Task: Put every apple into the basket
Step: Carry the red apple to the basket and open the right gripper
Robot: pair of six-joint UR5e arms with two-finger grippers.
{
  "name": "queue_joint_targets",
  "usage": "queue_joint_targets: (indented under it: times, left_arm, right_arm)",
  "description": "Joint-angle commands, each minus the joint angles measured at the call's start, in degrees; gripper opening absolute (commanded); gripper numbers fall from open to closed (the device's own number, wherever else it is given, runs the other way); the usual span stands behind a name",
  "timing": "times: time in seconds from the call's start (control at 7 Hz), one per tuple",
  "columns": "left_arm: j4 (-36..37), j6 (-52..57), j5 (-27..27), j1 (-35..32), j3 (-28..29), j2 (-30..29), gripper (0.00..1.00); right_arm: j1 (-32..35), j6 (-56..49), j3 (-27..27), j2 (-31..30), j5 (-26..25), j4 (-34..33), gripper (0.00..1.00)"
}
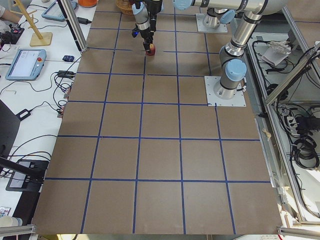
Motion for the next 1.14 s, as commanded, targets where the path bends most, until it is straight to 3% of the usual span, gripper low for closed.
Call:
queue_joint_targets:
  times: [0.0,0.14,0.43,0.71,0.86,1.0]
  left_arm:
    - [0.0,0.0,0.0,0.0,0.0,0.0,1.0]
    - [0.0,0.2,0.0,0.0,-0.2,0.0,1.0]
    - [-0.2,4.2,0.3,-0.2,-0.4,0.2,1.0]
    - [-0.5,4.1,0.3,-0.1,-0.4,0.4,1.0]
    - [-0.6,3.8,0.3,-0.1,-0.3,0.4,1.0]
    - [-1.1,3.6,0.3,-0.1,-0.2,0.3,1.0]
  right_arm:
    - [-4.5,-1.1,-3.3,-6.8,-4.2,6.4,0.0]
    - [-11.9,-2.4,-6.4,-8.9,-7.1,12.2,0.0]
    - [-26.5,-23.1,-10.0,-9.1,-10.9,15.9,0.0]
    - [-35.2,-41.7,-11.6,-6.6,-14.9,11.6,0.0]
    - [-36.5,-45.2,-12.2,-3.1,-17.8,5.7,0.0]
    - [-39.5,-48.1,-12.9,-1.2,-18.0,5.2,0.0]
